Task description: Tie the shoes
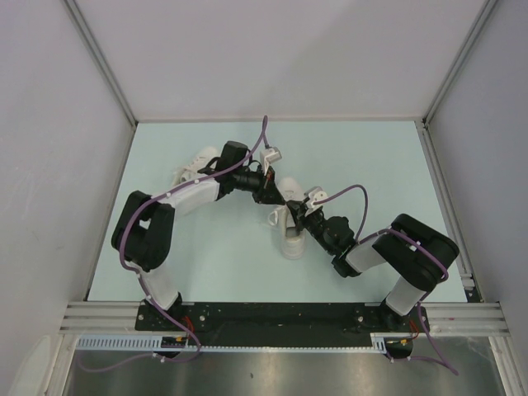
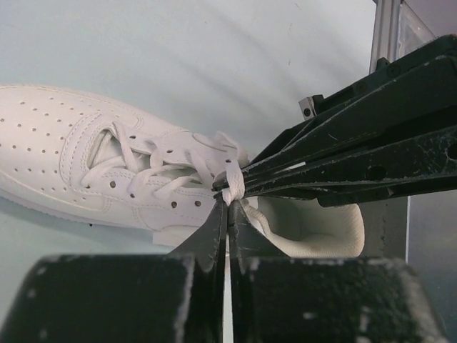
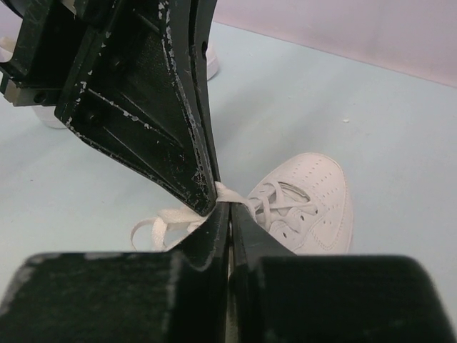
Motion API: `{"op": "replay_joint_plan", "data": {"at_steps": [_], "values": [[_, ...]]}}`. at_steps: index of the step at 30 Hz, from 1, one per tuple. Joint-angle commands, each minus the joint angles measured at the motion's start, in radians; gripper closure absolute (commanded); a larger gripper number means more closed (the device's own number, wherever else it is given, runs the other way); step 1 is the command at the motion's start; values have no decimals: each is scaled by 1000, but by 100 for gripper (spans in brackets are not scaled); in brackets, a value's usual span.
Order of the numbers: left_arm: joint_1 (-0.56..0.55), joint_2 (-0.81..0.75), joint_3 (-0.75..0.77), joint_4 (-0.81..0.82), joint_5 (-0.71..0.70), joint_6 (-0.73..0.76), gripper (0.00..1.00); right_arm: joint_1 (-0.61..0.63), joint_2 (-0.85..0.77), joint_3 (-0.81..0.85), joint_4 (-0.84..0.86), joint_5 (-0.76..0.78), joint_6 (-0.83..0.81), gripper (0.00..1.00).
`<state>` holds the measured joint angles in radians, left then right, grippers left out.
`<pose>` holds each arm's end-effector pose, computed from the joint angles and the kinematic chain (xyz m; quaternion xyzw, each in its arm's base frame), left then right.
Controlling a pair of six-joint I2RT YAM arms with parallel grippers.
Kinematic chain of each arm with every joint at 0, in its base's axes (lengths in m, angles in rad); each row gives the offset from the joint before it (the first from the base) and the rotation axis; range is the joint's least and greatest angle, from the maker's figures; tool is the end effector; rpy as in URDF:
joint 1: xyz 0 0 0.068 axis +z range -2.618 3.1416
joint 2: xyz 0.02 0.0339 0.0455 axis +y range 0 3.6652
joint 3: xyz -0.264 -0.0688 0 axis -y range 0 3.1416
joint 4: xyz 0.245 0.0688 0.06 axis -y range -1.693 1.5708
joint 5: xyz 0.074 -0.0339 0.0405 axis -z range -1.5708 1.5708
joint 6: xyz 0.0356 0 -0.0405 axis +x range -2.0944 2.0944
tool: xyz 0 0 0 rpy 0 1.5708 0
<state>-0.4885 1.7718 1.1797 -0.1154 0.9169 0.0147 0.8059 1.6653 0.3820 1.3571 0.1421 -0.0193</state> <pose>0.3242 -0.2043 0.2231 0.3821 0.7428 -0.4788 0.2704 0.1981 0.1991 0.1664 -0.2246 0.6427 0.2355 0.6936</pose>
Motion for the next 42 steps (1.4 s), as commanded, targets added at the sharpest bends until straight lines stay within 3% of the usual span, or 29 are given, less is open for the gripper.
{"op": "replay_joint_plan", "data": {"at_steps": [1, 6, 12, 16, 18, 22, 24, 28, 29, 33, 42], "values": [[1, -37, -2, 59, 48, -33, 100, 6, -4, 1, 238, -39, -25, 85], [2, -40, 0, 62, 45, -28, 100, 4, -32, -22, 238, -53, -65, 63], [1, -21, 18, 79, 49, -45, 100, -5, -122, -68, 226, -96, -88, 56], [1, -14, 31, 71, 51, -26, 100, -36, -238, -68, 43, -131, -61, 49], [-1, -17, 34, 65, 59, -18, 100, -74, -324, -37, -65, -200, -30, 48], [-2, -18, 37, 36, 62, 39, 100, -184, -440, 95, -538, -327, 77, 52], [-4, -18, 34, 33, 74, 54, 100, -278, -467, 159, -712, -476, 137, 52], [-5, -15, 29, 37, 95, 91, 100, -388, -423, 262, -880, -715, 235, 56], [-5, -12, 32, 34, 100, 117, 100, -405, -405, 282, -900, -824, 255, 57], [-5, 6, 61, -19, 117, 212, 100, -445, -309, 371, -960, -1004, 242, 60], [-4, 66, 164, -147, 142, 422, 96, -462, -145, 512, -1029, -1101, 260, 66]]}}
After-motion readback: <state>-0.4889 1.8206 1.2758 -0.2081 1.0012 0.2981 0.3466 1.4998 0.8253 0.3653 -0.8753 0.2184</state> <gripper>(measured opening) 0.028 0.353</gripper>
